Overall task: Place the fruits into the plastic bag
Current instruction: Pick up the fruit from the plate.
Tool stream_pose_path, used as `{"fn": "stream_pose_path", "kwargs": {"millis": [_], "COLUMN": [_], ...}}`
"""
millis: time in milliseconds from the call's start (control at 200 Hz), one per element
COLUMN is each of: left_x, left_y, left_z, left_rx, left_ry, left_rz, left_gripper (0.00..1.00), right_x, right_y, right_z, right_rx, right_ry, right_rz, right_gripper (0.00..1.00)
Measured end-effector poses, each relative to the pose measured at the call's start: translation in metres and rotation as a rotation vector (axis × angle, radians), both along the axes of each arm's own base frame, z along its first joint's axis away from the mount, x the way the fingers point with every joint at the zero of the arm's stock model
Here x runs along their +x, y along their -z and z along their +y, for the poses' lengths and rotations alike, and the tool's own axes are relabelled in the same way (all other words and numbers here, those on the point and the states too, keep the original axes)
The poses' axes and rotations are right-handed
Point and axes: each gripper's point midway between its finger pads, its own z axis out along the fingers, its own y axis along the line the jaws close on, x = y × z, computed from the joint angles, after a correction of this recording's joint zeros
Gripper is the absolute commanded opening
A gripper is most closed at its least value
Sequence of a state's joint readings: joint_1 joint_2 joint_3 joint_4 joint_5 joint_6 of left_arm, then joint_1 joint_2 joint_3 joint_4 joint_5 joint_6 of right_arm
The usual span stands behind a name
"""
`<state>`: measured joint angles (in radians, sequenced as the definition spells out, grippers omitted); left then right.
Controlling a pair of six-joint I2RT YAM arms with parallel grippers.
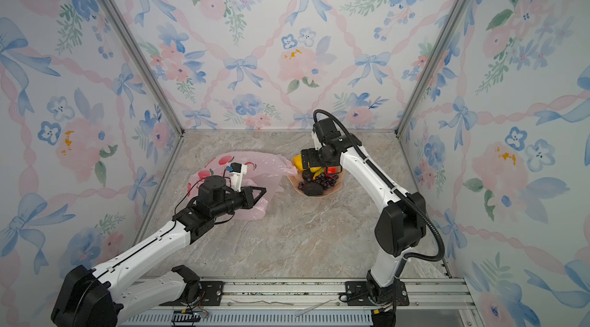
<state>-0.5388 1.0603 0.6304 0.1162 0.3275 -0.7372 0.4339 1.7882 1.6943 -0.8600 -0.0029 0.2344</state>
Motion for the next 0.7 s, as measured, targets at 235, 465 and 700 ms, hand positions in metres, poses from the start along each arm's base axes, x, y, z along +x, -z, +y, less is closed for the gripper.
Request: {"fn": "stream_pose_path", "kwargs": {"millis": [235,465,700], "left_x": [0.000,0.000,0.000], "left_y": [0.001,0.001,0.002], "left_z": [0.002,0.002,0.002], "left_rx": [0.004,0.005,0.005], "left_ry": [-0.007,-0.008,-0.008], "left_rz": [0.003,0.004,0.005], "left_gripper": [0.00,0.00,0.00], "right_x": [0.016,0.023,0.027], "right_y": [0.041,0.048,0.076], "right_z": [-0.039,-0.057,-0.063], "right_rx": [-0.094,-0.103,-0.120], "right_ry": [0.092,0.134,0.155], "right_rz": [0.083,0.097,0.159], "right_gripper": [0.97,0.93,0.84]}}
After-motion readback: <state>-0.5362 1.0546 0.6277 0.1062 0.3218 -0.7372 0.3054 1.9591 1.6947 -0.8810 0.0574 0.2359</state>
